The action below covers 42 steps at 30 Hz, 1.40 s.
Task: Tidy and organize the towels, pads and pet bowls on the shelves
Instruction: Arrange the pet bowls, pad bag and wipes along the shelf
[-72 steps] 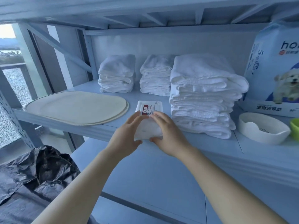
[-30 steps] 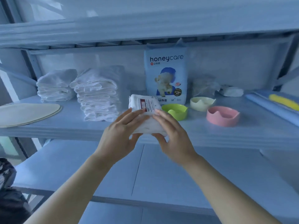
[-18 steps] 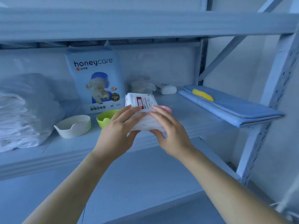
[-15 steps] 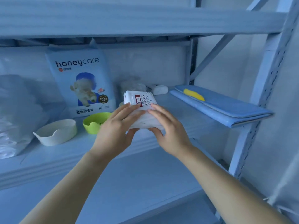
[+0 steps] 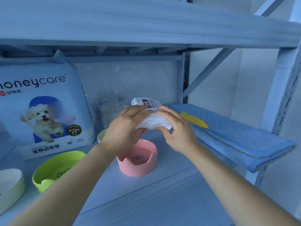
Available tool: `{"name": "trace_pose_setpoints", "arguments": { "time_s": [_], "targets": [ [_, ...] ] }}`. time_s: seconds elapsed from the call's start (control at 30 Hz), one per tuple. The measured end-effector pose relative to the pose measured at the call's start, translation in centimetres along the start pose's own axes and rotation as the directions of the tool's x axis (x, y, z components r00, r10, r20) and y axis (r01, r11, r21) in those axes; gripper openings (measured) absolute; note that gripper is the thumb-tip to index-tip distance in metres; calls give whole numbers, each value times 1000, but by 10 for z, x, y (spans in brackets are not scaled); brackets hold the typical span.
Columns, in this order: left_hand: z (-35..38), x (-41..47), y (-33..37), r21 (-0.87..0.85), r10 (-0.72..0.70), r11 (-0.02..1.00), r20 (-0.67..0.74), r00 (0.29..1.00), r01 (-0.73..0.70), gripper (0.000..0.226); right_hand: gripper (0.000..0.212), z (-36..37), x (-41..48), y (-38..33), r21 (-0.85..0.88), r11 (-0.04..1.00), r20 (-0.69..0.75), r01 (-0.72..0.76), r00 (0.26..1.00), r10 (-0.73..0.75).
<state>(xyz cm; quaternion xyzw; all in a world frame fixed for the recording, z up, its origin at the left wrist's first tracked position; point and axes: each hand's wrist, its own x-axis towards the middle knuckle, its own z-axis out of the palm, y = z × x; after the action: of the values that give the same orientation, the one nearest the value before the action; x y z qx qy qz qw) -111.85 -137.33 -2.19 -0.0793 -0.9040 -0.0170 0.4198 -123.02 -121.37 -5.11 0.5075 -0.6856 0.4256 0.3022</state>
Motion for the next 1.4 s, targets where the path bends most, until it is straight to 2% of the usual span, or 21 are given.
{"name": "trace_pose_setpoints", "arguments": {
  "time_s": [0.17, 0.27, 0.37, 0.43, 0.5, 0.6, 0.73, 0.87, 1.0, 1.23, 1.4],
  "targets": [
    [42, 28, -30, -59, 23, 998, 211, 977, -11, 55, 42, 17, 7, 45, -31, 995, 26, -95, 995, 96],
    [61, 37, -39, -110, 48, 994, 261, 964, -20, 55, 39, 23, 9, 63, -50, 992, 51, -115, 992, 117],
    [71, 41, -42, -297, -5, 950, 308, 951, 101, 53, 37, 27, 11, 78, -97, 983, 111, -155, 980, 165],
    [76, 40, -46, -363, -44, 914, 356, 933, 182, 48, 37, 31, 8, 89, -126, 976, 178, -179, 963, 200],
    [79, 36, -53, -353, -82, 906, 389, 917, 231, 43, 38, 36, 4, 99, -148, 971, 235, -188, 947, 219],
    [81, 33, -62, -301, -100, 926, 388, 916, 229, 39, 41, 41, 1, 108, -131, 969, 264, -210, 934, 238],
    [78, 29, -71, -239, -136, 938, 413, 900, 252, 39, 50, 46, 2, 108, -207, 964, 394, -165, 888, 236],
    [75, 29, -75, -218, -155, 941, 398, 904, 258, 39, 59, 51, 8, 94, -240, 956, 434, -169, 862, 262],
    [77, 30, -75, -206, -151, 946, 404, 902, 251, 38, 70, 63, 17, 83, -354, 915, 458, -191, 818, 348],
    [83, 28, -79, -184, -142, 952, 446, 884, 246, 38, 62, 72, 18, 88, -382, 908, 452, -173, 822, 346],
    [85, 29, -80, -191, -143, 950, 440, 887, 248, 38, 48, 69, 15, 90, -350, 917, 379, -191, 866, 325]
  ]
}}
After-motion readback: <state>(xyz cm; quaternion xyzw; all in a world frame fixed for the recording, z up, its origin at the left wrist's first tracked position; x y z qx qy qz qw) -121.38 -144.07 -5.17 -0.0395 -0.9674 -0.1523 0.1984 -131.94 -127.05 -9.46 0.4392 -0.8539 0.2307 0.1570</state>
